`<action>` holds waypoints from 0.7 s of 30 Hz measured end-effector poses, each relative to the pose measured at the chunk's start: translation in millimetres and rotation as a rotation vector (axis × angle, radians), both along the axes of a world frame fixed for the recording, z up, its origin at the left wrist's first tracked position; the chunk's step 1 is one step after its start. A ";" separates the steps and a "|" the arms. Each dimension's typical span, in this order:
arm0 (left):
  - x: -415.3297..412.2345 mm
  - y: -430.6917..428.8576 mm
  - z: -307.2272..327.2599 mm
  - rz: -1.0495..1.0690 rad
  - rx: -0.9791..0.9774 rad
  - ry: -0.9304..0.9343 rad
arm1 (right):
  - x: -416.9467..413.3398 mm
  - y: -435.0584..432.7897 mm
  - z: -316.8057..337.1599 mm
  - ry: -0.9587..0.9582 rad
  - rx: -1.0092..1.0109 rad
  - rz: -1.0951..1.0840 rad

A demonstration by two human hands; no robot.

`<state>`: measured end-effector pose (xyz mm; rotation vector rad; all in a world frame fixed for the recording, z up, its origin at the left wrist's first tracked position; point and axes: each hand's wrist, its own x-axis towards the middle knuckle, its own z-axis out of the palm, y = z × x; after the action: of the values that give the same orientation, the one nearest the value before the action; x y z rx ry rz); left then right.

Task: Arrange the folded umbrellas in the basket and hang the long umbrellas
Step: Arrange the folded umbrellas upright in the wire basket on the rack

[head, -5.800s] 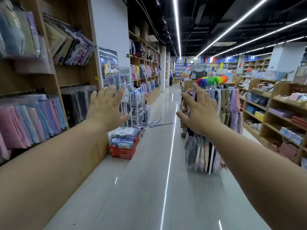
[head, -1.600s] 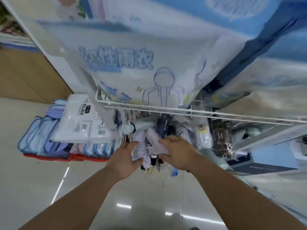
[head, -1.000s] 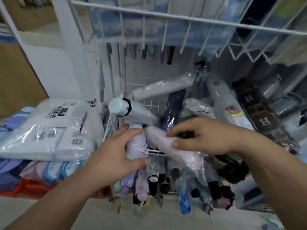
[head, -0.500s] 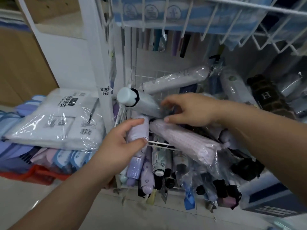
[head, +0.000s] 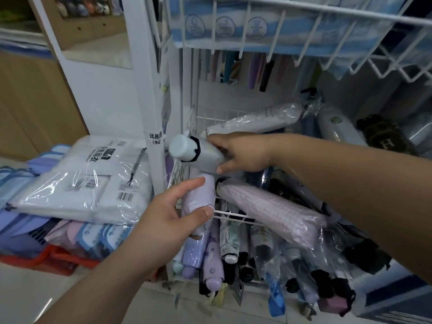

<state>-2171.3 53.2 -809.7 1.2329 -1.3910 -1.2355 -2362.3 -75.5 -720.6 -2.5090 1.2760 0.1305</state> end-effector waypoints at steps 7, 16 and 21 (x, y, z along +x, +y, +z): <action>-4.2 9.7 16.6 0.093 -0.130 -0.347 | -33.3 13.7 15.4 -0.008 -0.167 0.059; -46.2 -1.3 69.0 0.106 -0.523 -0.524 | -49.4 18.4 20.2 -0.077 -0.249 0.107; -45.2 -26.8 69.0 0.267 -0.418 -0.358 | -36.7 11.6 10.9 -0.118 -0.172 0.076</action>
<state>-2216.5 26.4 -740.8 1.3226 -1.5768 -0.5203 -2399.0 -63.9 -709.7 -2.6662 1.1917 -0.1127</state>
